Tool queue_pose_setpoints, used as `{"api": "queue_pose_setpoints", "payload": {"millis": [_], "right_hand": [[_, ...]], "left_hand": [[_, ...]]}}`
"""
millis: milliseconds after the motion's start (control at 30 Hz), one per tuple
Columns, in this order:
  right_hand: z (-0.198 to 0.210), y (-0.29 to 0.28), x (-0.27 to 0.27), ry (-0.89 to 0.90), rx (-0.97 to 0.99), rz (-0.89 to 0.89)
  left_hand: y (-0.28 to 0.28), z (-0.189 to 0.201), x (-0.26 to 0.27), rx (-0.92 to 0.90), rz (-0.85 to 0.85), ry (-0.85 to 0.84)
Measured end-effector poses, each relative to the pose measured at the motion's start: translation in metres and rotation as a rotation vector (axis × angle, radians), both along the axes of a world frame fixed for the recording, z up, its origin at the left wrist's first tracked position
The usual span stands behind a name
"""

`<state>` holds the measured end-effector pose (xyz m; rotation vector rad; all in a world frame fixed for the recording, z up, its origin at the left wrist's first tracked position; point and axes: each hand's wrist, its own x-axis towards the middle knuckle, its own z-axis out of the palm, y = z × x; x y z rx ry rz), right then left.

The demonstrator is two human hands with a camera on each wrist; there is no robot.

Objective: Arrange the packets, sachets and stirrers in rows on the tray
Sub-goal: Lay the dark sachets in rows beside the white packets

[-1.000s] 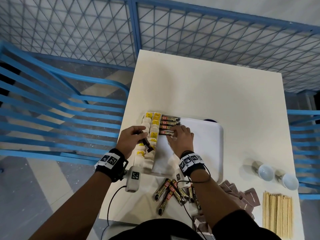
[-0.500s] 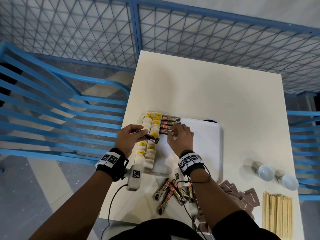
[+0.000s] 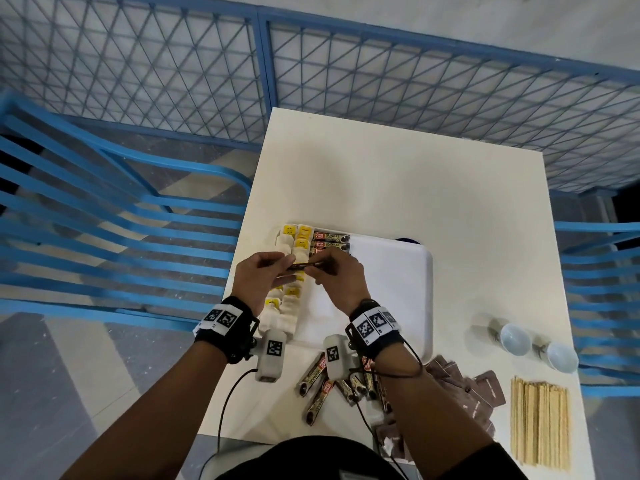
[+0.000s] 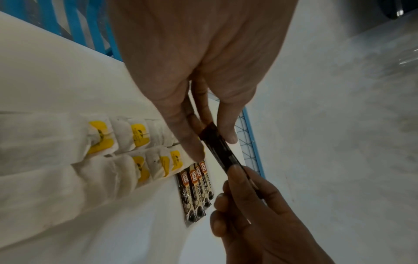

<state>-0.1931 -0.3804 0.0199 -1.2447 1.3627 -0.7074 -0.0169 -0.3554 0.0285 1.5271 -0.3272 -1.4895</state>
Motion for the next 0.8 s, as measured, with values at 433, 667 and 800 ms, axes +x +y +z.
{"api": "queue_pose_setpoints", "payload": {"millis": [433, 667, 800], "right_hand": [[0.006, 0.011, -0.024, -0.056, 0.011, -0.019], [0.011, 0.013, -0.037, -0.377, 0.132, -0.244], [0.012, 0.01, -0.038, -0.472, 0.213, -0.387]], "left_hand": [[0.018, 0.009, -0.018, -0.025, 0.001, 0.097], [0.026, 0.013, -0.027, -0.064, -0.05, 0.029], [0.031, 0.016, -0.034, -0.005, -0.368, -0.087]]}}
